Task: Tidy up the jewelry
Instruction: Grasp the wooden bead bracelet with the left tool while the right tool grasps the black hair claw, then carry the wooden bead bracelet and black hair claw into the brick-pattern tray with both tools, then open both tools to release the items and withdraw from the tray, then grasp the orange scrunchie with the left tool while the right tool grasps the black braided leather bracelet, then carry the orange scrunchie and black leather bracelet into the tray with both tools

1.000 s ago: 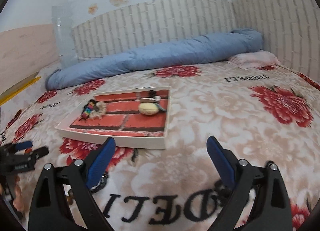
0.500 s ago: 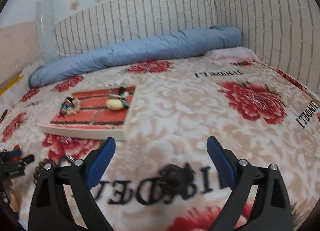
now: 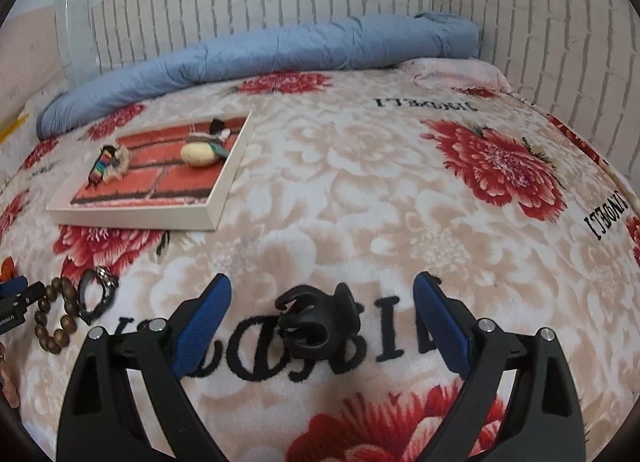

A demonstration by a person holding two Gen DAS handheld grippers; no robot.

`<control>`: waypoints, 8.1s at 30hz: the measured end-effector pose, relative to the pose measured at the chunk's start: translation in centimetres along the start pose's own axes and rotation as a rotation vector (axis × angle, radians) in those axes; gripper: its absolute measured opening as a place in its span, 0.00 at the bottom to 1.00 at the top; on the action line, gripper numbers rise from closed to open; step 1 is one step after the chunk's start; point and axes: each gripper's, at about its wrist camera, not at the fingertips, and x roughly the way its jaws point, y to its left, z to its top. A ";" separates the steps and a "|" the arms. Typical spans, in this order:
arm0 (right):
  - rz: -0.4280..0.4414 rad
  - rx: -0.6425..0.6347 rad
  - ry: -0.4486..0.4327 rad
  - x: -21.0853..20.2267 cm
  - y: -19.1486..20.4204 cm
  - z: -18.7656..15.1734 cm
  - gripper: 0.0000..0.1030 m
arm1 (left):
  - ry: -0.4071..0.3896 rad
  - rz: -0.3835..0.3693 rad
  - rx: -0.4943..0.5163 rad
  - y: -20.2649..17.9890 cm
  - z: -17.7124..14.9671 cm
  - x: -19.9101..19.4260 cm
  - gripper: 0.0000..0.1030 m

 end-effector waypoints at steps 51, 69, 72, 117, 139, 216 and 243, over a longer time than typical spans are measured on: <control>0.031 -0.088 0.077 0.3 4.8 2.7 0.46 | -0.049 -0.020 0.057 -1.0 1.7 -1.3 0.17; 0.160 -0.032 0.025 2.4 13.6 9.1 0.46 | -0.185 -0.077 0.072 -1.2 7.9 -3.3 0.17; 0.161 -0.033 0.017 3.4 14.7 10.5 0.46 | -0.207 -0.078 0.090 -1.7 10.0 -3.3 0.17; 0.150 -0.024 -0.001 12.2 14.6 8.1 0.91 | -0.135 -0.064 0.011 -0.8 14.9 9.0 0.70; 0.189 -0.115 -0.063 4.6 12.8 2.1 0.95 | -0.207 -0.008 0.021 1.3 8.1 -1.1 0.91; 0.175 -0.090 0.127 3.6 17.1 -0.3 0.13 | -0.036 0.032 -0.035 12.0 1.8 -1.0 0.18; 0.096 -0.091 -0.056 4.1 14.8 13.0 0.13 | -0.219 -0.134 0.067 -2.2 15.8 -0.5 0.18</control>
